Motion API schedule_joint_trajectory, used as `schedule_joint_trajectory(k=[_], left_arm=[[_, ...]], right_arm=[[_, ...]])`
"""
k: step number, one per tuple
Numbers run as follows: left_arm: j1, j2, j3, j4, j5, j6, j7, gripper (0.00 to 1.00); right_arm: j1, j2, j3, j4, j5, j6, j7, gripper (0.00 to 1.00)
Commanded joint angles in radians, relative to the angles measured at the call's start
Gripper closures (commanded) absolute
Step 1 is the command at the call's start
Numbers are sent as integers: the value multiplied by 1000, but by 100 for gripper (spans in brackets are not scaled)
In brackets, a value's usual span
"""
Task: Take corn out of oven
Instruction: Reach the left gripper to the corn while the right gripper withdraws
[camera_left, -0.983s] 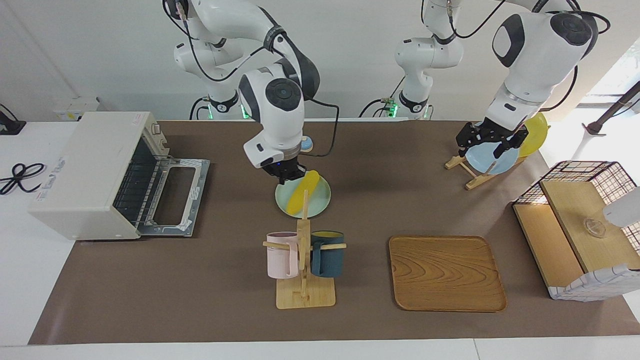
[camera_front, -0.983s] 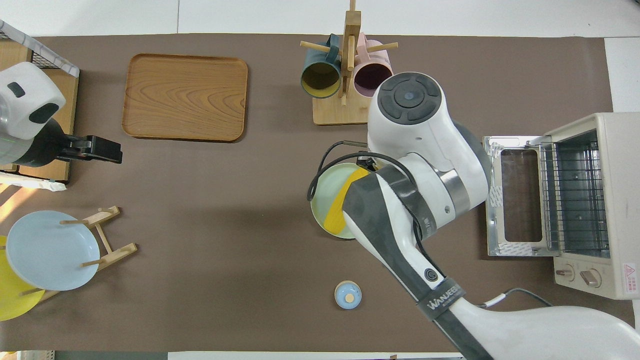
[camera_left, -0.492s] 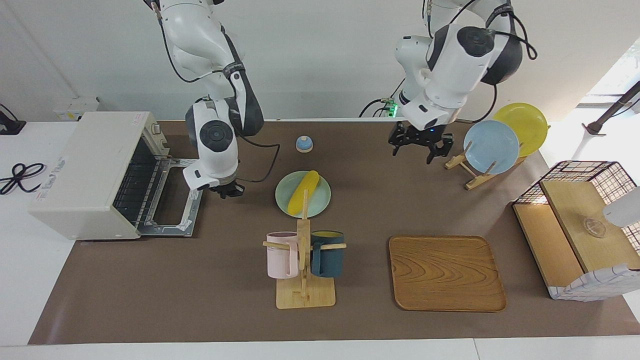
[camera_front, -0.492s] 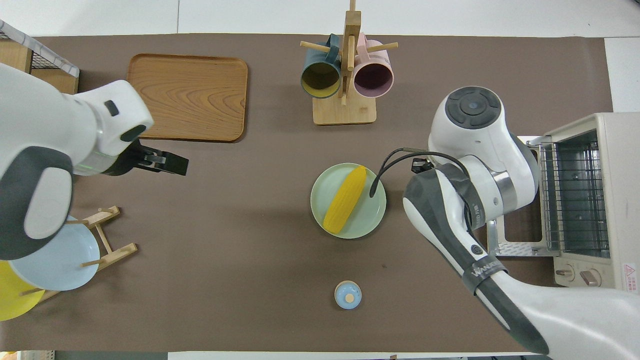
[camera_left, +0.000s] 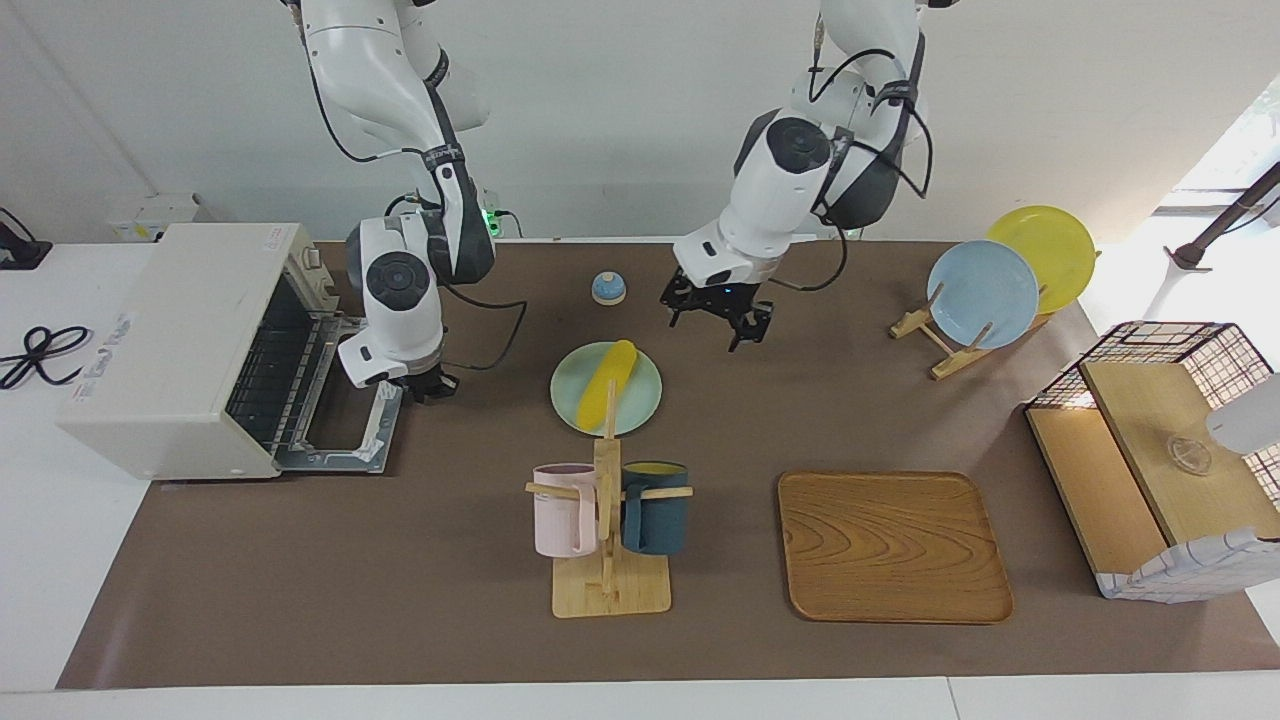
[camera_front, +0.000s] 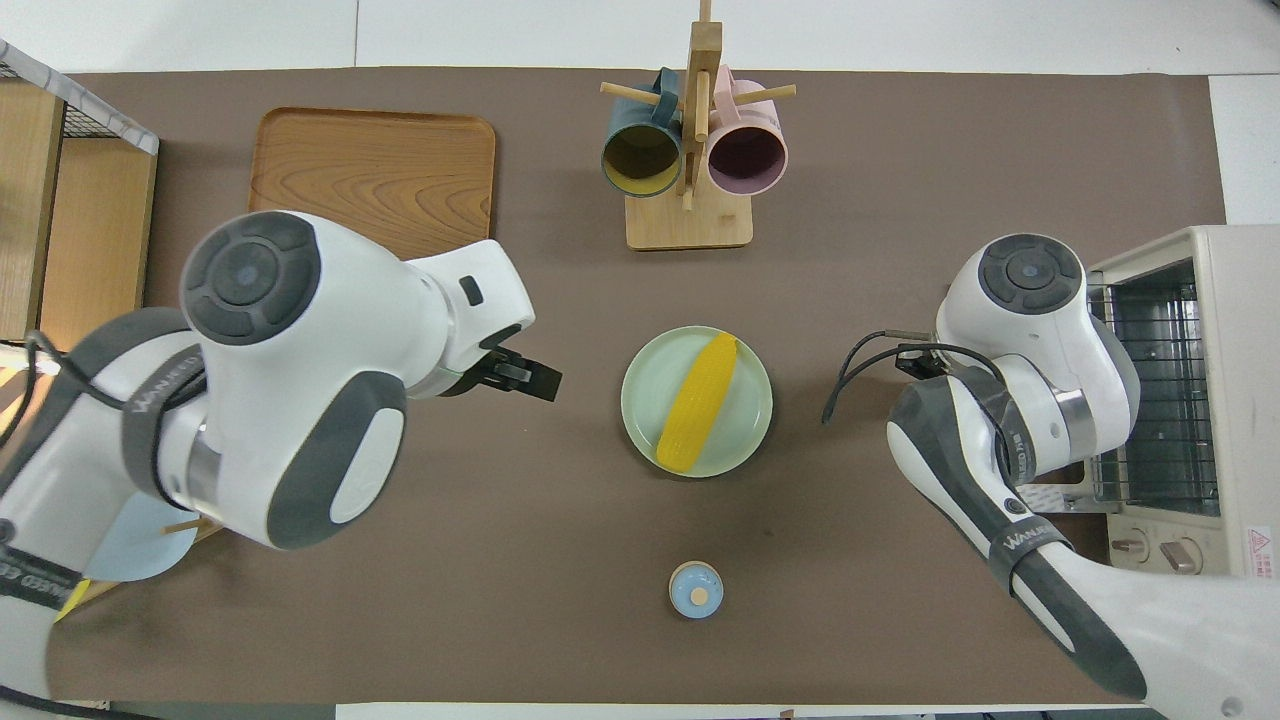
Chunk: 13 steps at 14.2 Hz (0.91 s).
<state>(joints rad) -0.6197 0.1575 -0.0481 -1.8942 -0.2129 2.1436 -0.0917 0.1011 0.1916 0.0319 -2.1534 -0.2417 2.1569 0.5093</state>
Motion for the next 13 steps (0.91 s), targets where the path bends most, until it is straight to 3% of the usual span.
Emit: schedule_joint_trajectory(k=[1,3,6,8,13], left_arm=[[-69,72,19,20,-25,73,-8,0],[-107,140,21,47,-25,130,-6,0],[-118,267,19,190,-25,102,-10,0],[-149,281,19,184,-26,110,-10,0],[-160,304,19,159,-26,125,-10,0]], right_arm=[[-53,-31,14,-31,-21,18,-86,100],[-64,-31,14,-31,-22,11,-106,100],[-64,-32,14,-29,-36,-5,-109,100],[-63,-31,14,-7,-102,-46,-117,100],[-106,-98,13,96,-114,-231,-311,100]])
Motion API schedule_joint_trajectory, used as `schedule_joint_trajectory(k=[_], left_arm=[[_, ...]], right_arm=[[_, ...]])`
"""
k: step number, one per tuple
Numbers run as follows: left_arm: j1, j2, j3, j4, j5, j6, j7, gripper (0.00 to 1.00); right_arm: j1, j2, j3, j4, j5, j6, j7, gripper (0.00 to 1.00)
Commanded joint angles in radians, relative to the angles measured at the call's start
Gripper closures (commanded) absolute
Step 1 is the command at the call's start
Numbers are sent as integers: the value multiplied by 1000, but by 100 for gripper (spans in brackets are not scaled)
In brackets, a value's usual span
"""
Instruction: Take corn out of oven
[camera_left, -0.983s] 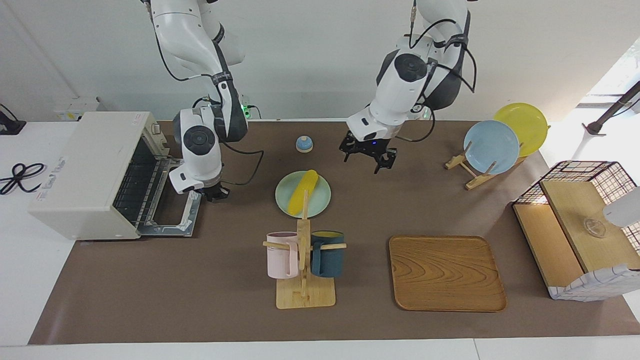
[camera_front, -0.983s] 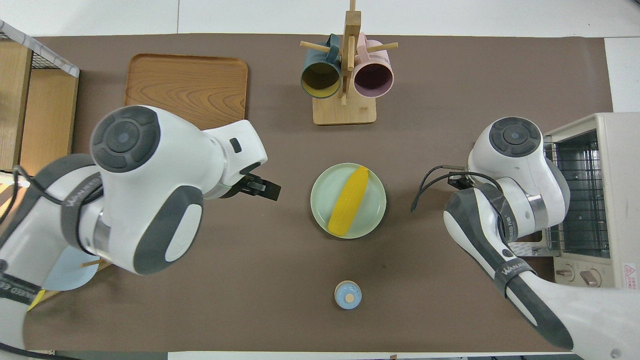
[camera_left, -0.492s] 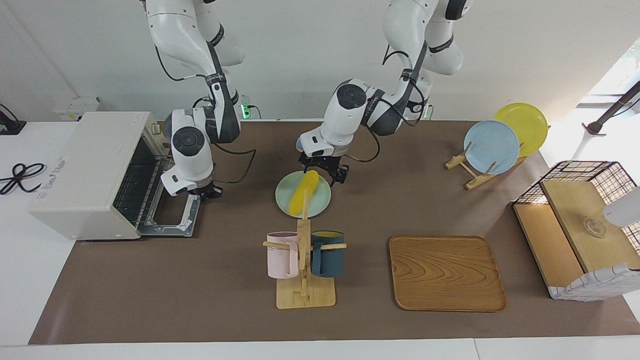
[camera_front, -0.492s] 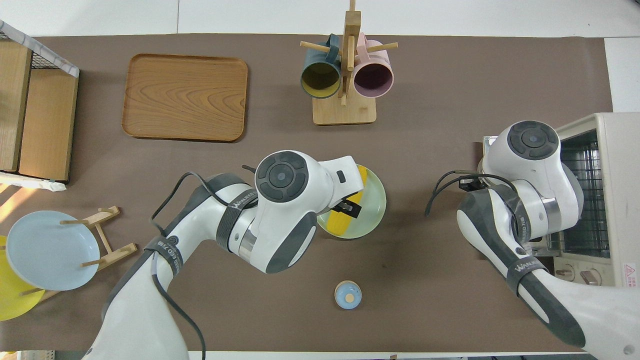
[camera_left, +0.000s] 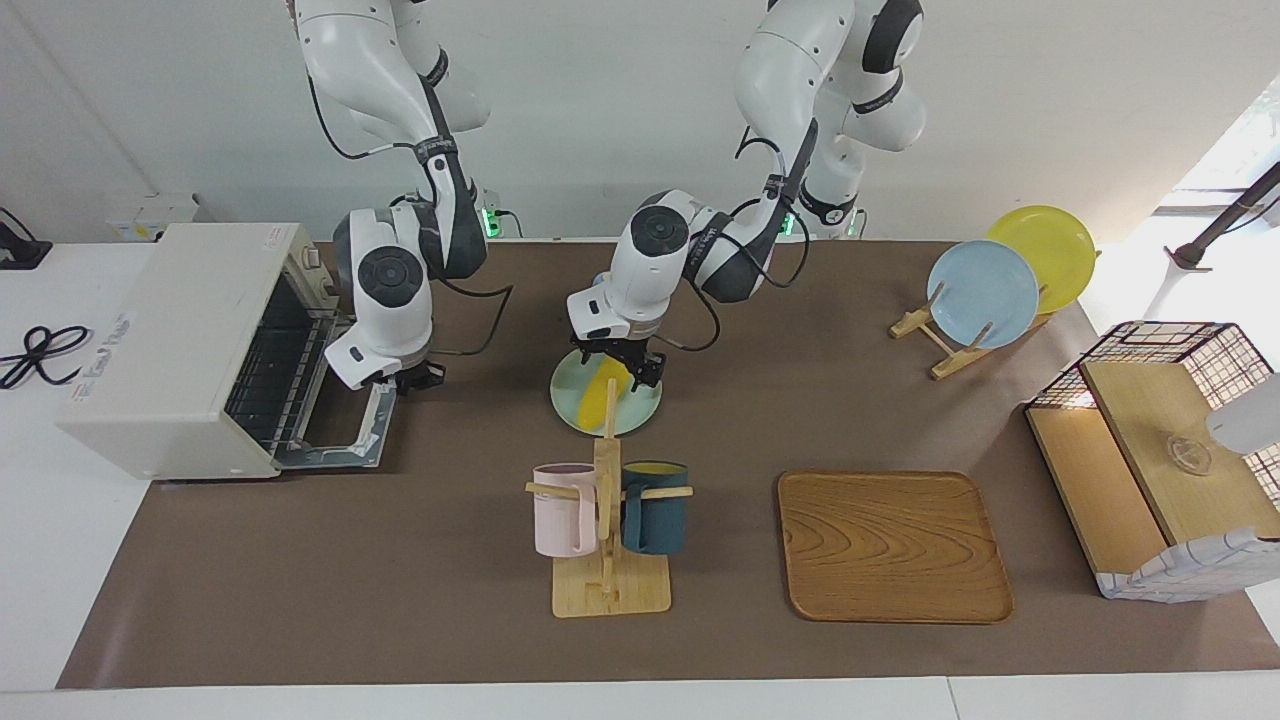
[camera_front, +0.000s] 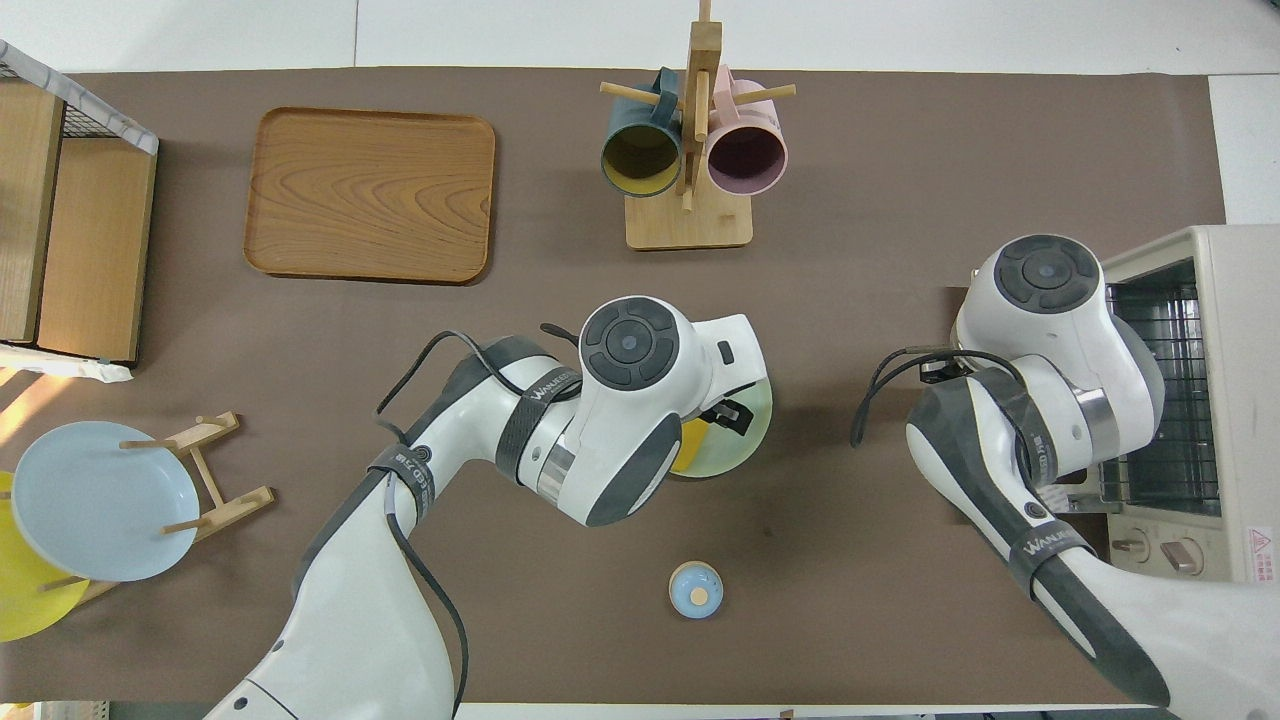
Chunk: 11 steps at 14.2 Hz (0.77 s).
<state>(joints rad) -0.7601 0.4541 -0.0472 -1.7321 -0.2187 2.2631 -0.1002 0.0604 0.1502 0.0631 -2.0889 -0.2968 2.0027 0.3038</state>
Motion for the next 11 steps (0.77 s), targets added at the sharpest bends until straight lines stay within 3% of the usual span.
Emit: schedule_joint_trajectory(k=[1,11], left_arm=[[-36,5,18,-7,-21,7,-1,0],[-56,-5,21,-66,-21,72,-10,0]], right_arm=[[-80,-72,-19,44,-58,-109,-130,100],[-194,-205,-20,46,-45,-219,-340,100]])
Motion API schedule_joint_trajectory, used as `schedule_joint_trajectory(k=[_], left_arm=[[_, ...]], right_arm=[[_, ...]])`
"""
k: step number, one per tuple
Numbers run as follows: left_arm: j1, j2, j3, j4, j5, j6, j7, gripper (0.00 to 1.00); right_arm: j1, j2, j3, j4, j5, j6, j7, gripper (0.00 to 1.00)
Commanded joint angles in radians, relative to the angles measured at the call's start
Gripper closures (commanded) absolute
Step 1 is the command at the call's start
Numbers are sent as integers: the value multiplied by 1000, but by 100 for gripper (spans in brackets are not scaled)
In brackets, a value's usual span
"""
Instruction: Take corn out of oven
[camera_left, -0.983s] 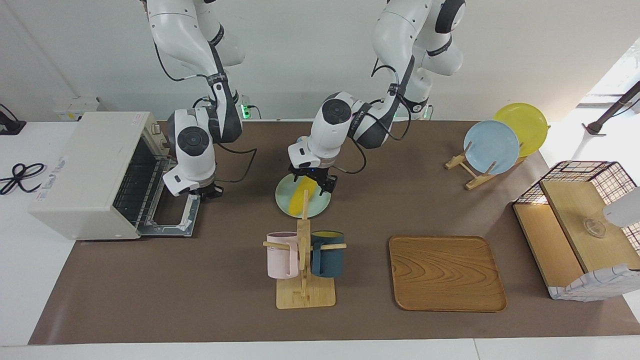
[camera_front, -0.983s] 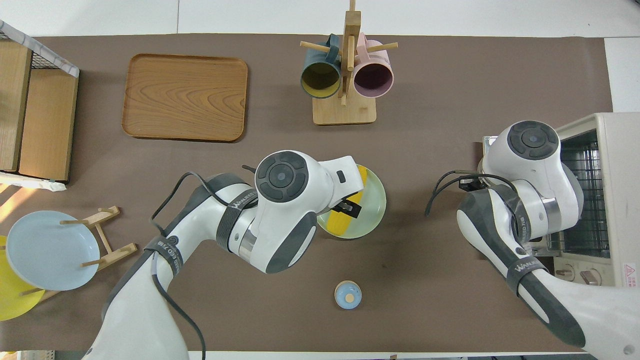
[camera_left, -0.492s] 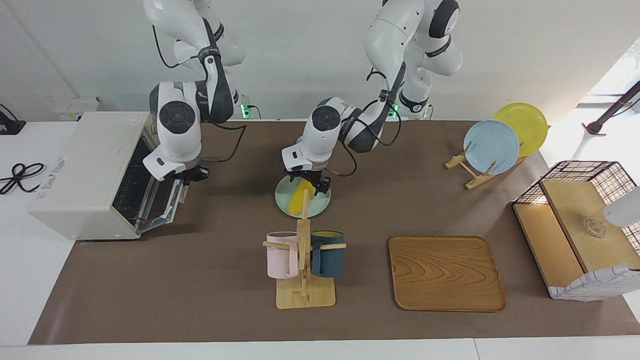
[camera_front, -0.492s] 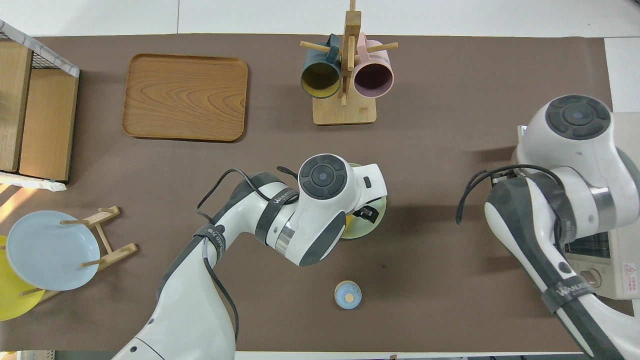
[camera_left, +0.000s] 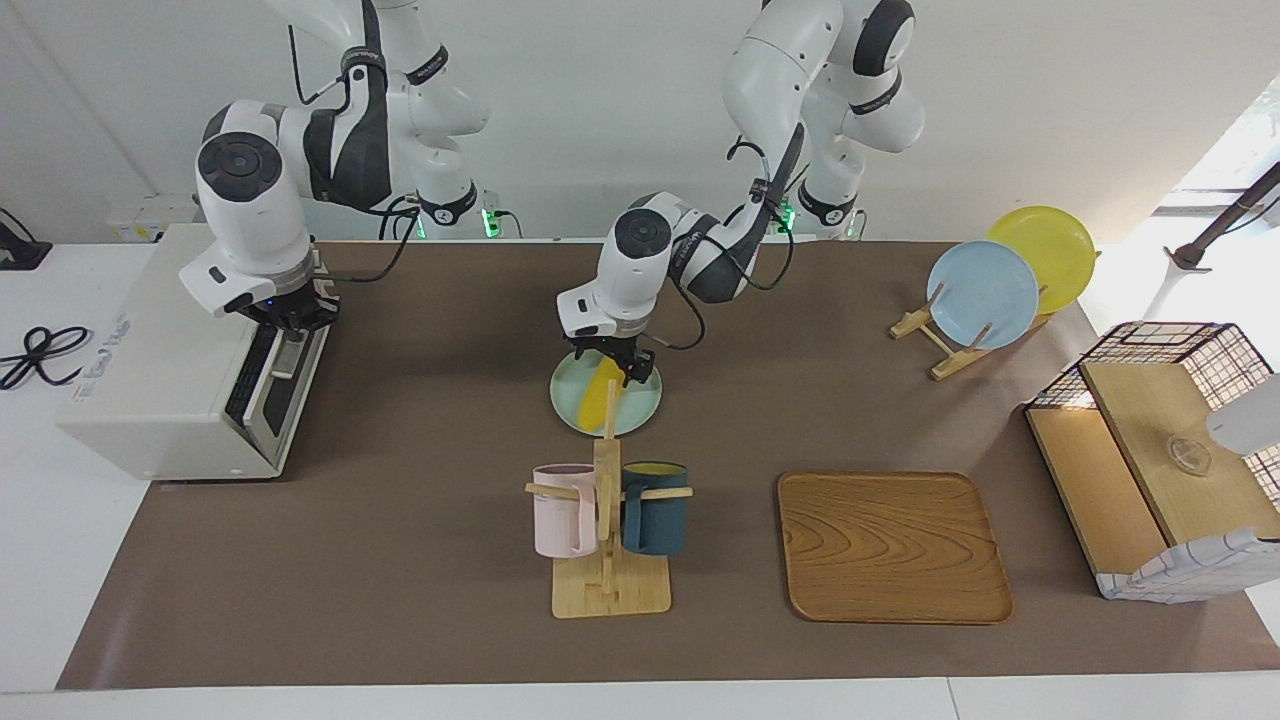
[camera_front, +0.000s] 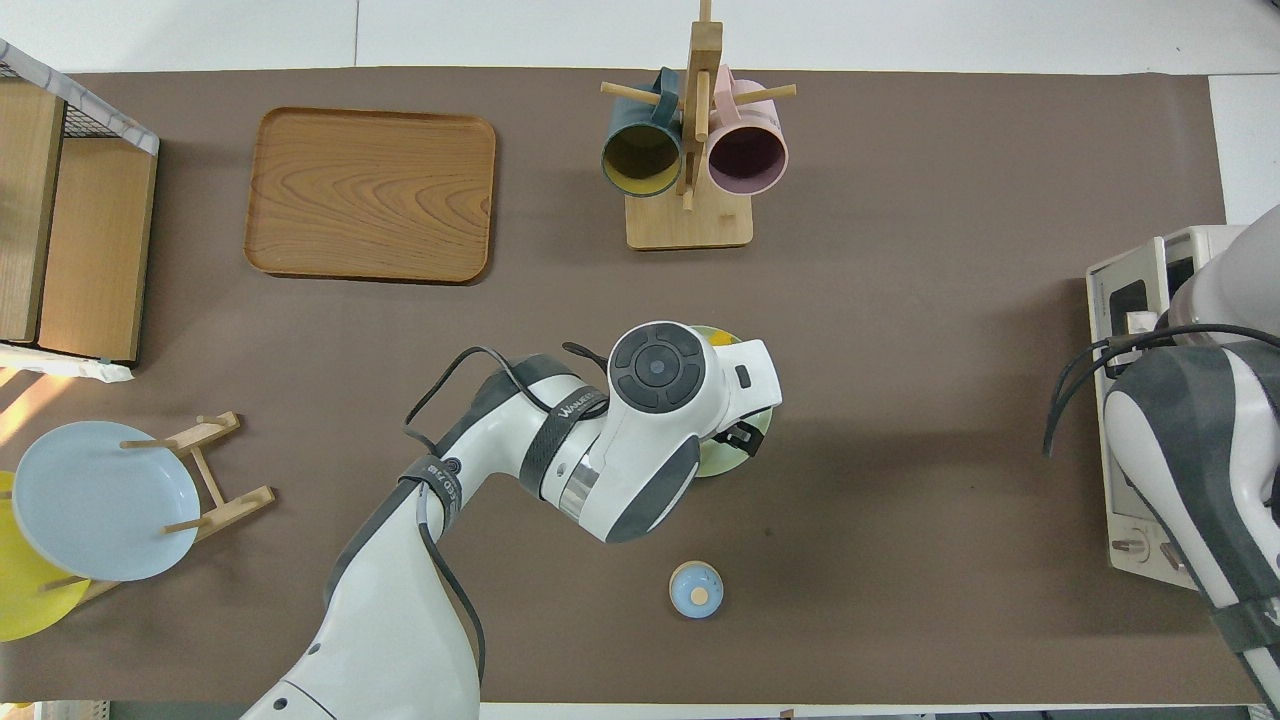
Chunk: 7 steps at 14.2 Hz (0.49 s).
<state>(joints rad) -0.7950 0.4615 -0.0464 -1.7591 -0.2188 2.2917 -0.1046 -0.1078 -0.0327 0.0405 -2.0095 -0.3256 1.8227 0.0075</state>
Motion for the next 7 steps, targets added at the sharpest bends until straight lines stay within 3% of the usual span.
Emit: schedule_joint_trajectory(k=[1,2,3,7], left_arm=[[-23,-14,20,-51,-21,54,-12,0],[-27,-15,20,-65,-21,67,-17,0],[-27,-17,20,-75,-21,78,-18,7],[-18,-20,20,-65,-21,66,-41,60]], right_arm=[[-26,-27,2,-28,-15,-49,-52,100],[-26,-32,2,-9,-6,-68,-57,100],[-24,-32,2,20,11,-103,-63,100],[-15,-30,6,161,91,-250,-70,100]])
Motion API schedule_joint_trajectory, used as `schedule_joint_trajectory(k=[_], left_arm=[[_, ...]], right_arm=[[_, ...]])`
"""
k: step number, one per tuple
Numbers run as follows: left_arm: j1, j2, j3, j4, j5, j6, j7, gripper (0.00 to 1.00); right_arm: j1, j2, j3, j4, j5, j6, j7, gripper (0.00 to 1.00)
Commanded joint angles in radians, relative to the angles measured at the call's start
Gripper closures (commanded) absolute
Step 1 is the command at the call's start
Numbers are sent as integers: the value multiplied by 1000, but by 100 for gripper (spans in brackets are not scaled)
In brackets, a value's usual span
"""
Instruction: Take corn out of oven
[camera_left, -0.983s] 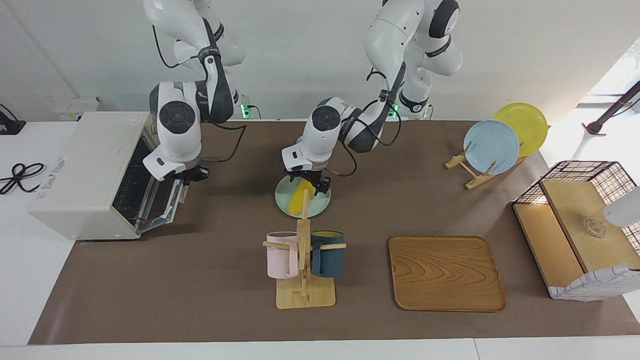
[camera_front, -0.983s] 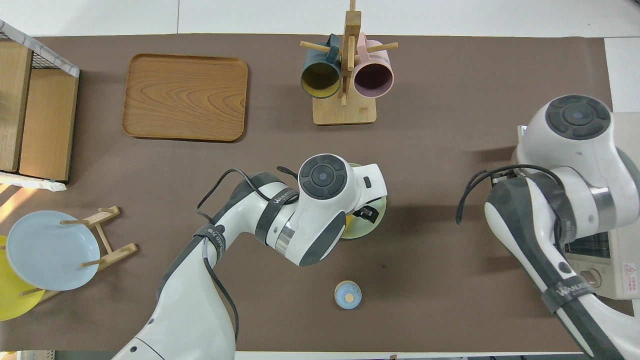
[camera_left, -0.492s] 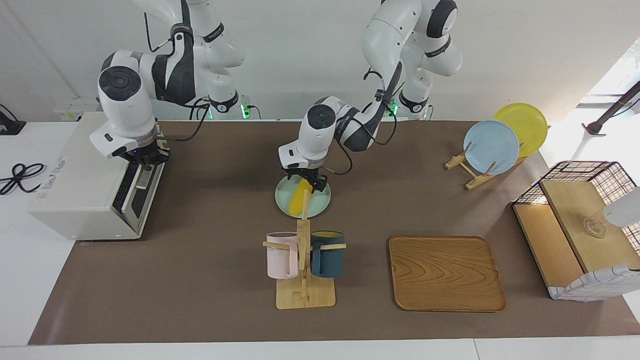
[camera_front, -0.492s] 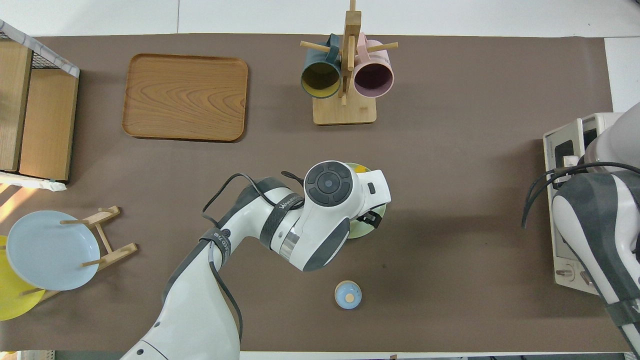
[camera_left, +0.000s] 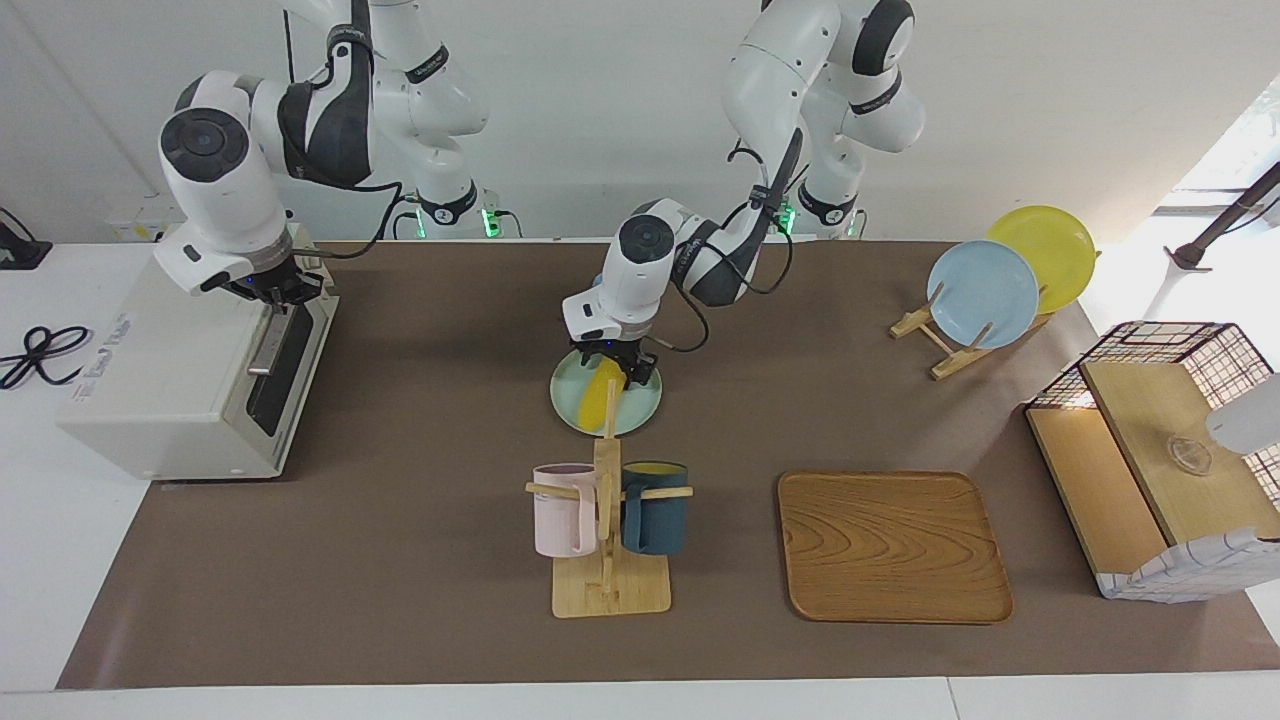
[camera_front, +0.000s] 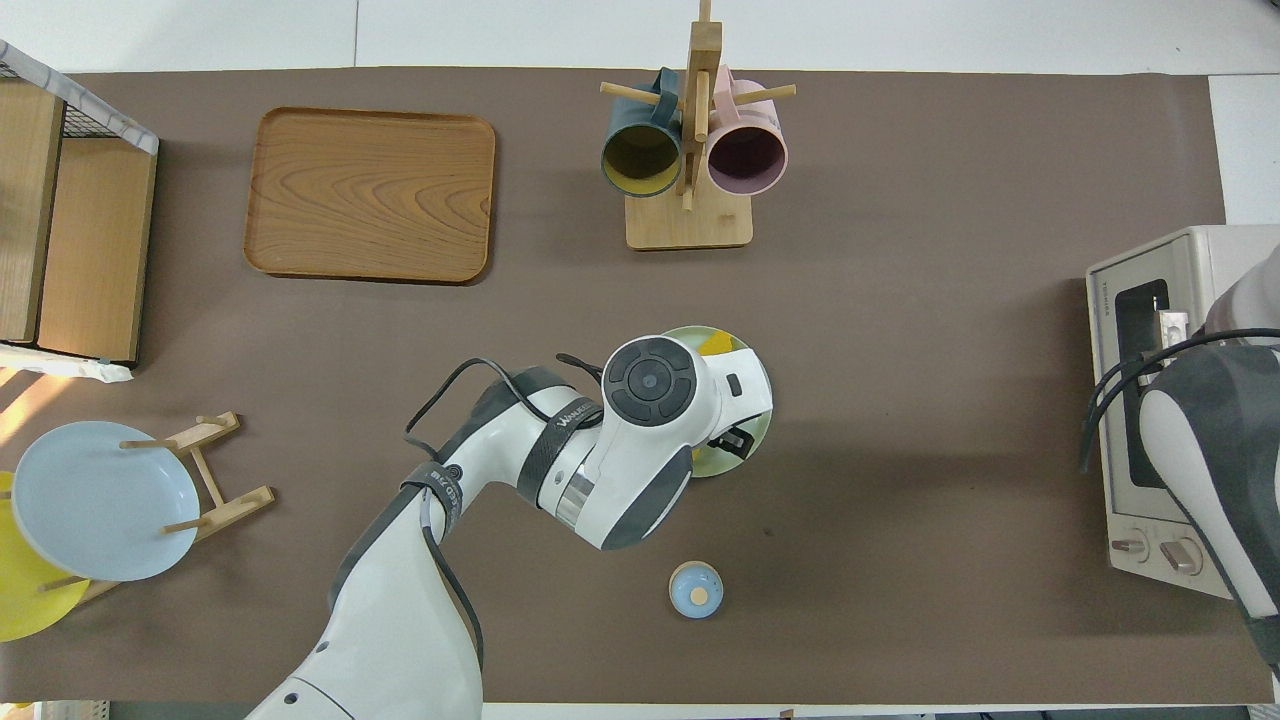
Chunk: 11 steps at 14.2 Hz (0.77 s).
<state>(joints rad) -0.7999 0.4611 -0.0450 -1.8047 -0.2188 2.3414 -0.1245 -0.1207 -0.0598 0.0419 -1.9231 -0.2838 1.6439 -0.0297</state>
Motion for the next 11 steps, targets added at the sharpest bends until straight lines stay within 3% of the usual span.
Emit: schedule_joint_trajectory(k=[1,3,4,5,6,7,8,11], left_arm=[[-7,-18,17,-16,-20,13,-29,74],[-4,-18,17,-7,-39,1,-56,100],[-1,-18,17,1,-42,-7,-67,100],[13,-19,19,7,-42,-16,-69,100],[25,-28,17,10,-42,-31,-69,100],[40,-50,17,10,-43,-55,-67,100],[68,-79,17,10,-43,-88,-66,100],[166,-179,19,10,-43,-192,-67,100]], right_arm=[[0,-2,6,102,89,-84,-33,100],[3,15,15,165,179,-87,-30,98],[15,31,22,195,199,-98,-30,97],[41,40,29,216,202,-101,-30,89],[62,41,30,222,204,-101,-30,70],[85,41,30,222,216,-101,-27,13],[95,41,29,226,251,-104,-26,0],[98,84,30,318,282,-162,-24,0]])
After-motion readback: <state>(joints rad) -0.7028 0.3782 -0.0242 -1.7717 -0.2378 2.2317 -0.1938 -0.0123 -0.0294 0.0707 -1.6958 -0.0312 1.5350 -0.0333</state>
